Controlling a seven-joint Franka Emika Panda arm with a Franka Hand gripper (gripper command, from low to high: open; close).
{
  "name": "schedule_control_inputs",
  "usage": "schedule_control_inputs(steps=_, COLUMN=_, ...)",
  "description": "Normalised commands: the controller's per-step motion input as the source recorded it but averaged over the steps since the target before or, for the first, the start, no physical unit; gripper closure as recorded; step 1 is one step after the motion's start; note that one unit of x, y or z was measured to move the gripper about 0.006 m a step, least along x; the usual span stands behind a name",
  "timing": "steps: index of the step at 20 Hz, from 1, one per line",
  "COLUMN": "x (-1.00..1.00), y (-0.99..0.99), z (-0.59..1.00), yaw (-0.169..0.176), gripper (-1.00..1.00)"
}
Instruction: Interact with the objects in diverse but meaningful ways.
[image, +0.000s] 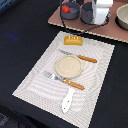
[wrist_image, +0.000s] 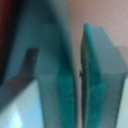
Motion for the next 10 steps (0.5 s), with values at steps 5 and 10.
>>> schedule_control_inputs(steps=5, x=-0.01, y=-0.05, z=0.61, yaw=0.032, gripper=1.00)
schedule_control_inputs(steps=10, x=-0.12, y=-0.30, z=0.68, yaw=0.039, gripper=1.00)
